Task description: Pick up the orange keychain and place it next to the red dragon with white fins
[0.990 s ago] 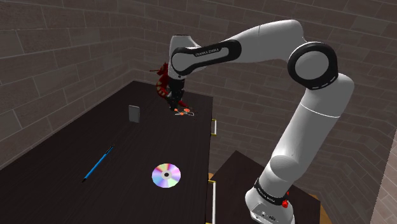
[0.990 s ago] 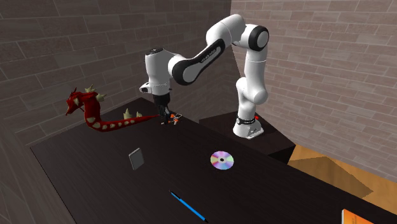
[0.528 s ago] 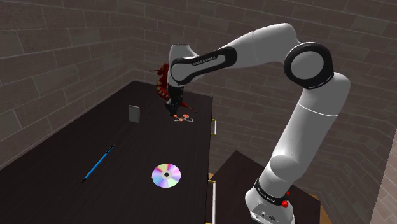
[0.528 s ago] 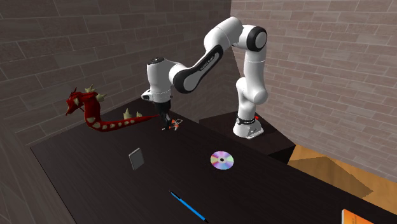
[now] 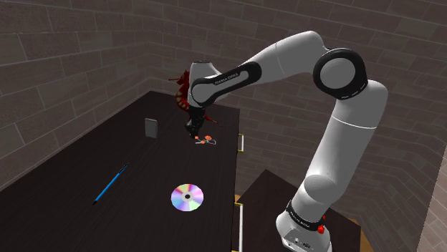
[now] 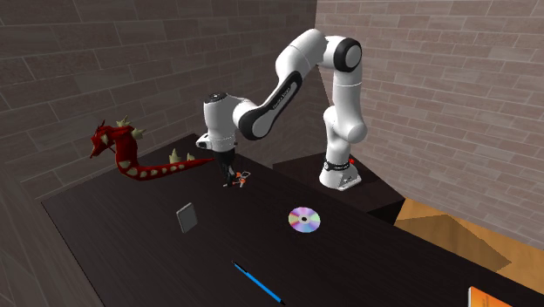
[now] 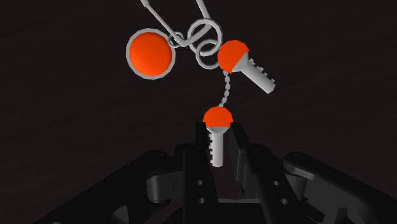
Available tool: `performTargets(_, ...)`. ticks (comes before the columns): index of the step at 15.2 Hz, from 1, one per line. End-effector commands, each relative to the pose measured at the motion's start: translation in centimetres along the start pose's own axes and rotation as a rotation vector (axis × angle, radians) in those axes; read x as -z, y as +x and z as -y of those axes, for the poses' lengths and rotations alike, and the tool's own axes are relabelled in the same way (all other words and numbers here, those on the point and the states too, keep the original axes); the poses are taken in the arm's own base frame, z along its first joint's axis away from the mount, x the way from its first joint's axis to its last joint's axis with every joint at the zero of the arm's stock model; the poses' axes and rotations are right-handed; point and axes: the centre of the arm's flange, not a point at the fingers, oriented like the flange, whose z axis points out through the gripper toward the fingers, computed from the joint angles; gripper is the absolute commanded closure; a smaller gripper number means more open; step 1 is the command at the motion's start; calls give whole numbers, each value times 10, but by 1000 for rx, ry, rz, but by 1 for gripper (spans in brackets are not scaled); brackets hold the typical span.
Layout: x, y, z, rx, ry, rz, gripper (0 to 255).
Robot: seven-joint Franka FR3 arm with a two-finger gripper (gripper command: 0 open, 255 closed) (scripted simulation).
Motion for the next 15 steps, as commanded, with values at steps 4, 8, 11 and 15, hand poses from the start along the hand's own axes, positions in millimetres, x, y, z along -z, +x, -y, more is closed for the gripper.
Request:
performTargets(4,-26,0,0,0,0,-1,255)
performTargets(8,-32,0,0,0,0,-1,255)
performTargets(11,-32,0,0,0,0,-1,255)
performTargets(15,-32,0,0,0,0,-1,0)
